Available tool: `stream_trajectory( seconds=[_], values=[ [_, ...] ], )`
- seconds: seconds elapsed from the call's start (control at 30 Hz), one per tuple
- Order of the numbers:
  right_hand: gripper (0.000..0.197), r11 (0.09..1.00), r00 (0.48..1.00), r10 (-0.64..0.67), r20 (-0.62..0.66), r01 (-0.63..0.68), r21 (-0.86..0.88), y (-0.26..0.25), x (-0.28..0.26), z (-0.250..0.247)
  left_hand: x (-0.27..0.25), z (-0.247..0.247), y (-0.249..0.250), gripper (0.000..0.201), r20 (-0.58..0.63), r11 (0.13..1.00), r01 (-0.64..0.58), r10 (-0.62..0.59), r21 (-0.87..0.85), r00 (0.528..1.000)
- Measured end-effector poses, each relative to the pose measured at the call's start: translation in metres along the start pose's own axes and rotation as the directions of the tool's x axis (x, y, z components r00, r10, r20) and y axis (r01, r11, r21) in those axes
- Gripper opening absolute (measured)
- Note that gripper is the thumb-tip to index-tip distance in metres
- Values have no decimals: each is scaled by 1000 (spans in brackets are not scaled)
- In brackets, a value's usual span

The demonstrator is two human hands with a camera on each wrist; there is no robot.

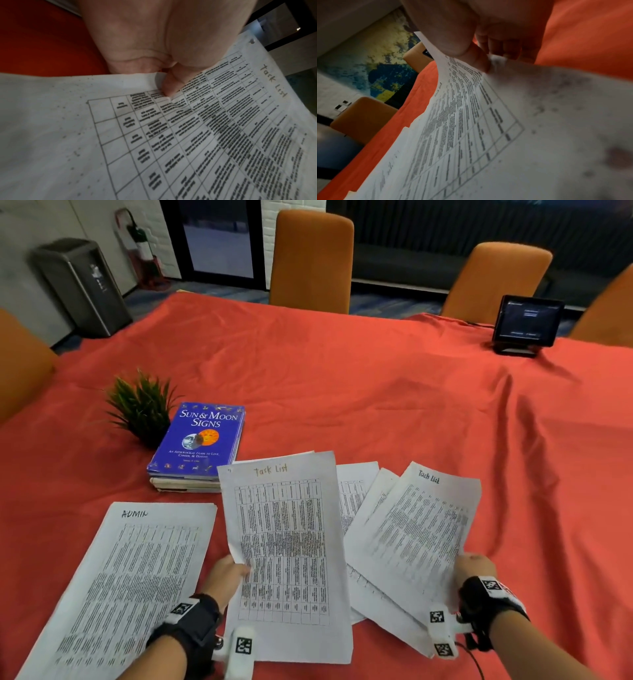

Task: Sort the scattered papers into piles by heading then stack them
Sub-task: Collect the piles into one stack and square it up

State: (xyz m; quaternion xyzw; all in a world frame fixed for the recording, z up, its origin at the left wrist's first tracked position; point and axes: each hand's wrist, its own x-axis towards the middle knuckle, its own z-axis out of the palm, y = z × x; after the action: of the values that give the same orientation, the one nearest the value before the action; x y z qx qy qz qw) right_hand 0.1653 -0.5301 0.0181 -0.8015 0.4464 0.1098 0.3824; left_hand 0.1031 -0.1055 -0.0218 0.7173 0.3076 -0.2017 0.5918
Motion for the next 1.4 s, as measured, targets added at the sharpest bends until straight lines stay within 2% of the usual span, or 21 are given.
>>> stream_trajectory(
  seconds=[0.07,0.17,0.27,0.3,0.4,0.5,0.57,0.67,0.77,0.83,0.93,1.0,1.07,1.13,1.2,1.33,1.4],
  values=[
    [32,1000,999,25,39,-24,-16,6,-1,0,1,-1,0,34,-1,1000,14,-14,-15,1000],
    [31,999,998,45,39,-44,-19,12,-2,4,1,-1,1,15,12,1000,13,-12,-27,1000],
    [36,999,998,29,54,-27,-42,11,-5,12,2,-2,0,14,12,999,-2,2,-42,1000],
    [35,998,997,31,76,-27,-56,7,-8,14,3,-2,0,20,7,999,-4,4,-33,1000],
    [24,997,994,60,96,-55,-47,-4,-18,16,2,-1,0,32,13,1000,-9,10,-21,1000],
    [23,996,988,92,128,-89,-28,-8,-22,21,1,-3,1,20,20,1000,-5,5,-29,1000],
    [25,997,993,71,97,-71,-6,-8,-21,24,1,-3,1,18,27,999,-6,7,-41,1000],
    [24,995,999,-40,-32,43,92,-8,-17,26,0,-2,2,27,23,998,-17,18,-53,1000],
    [26,974,978,-171,-116,186,126,-12,-20,22,-2,-2,3,20,24,998,-19,21,-60,1000],
    [26,942,958,-261,-119,280,183,-17,-26,17,-2,-1,5,16,26,998,-22,24,-51,999],
    [25,856,912,-407,-60,403,324,-27,-45,10,-3,2,12,22,58,999,-39,41,-37,997],
    [28,814,878,-479,13,439,380,-31,-61,9,-6,6,17,20,69,997,-47,51,-56,996],
    [33,806,849,-510,137,416,422,-34,-77,13,-9,12,24,9,73,996,-59,64,-67,995],
    [35,817,807,-522,275,381,434,-36,-88,23,-9,19,27,18,83,995,-67,73,-79,994],
    [34,841,774,-504,384,339,421,-37,-99,34,-7,27,28,17,92,994,-88,94,-67,991],
    [31,879,779,-441,446,275,389,-34,-109,54,-11,39,27,28,135,989,-142,137,29,981],
    [27,882,790,-445,422,304,361,-32,-113,62,-14,43,24,35,160,986,-154,141,70,977]
  ],
)
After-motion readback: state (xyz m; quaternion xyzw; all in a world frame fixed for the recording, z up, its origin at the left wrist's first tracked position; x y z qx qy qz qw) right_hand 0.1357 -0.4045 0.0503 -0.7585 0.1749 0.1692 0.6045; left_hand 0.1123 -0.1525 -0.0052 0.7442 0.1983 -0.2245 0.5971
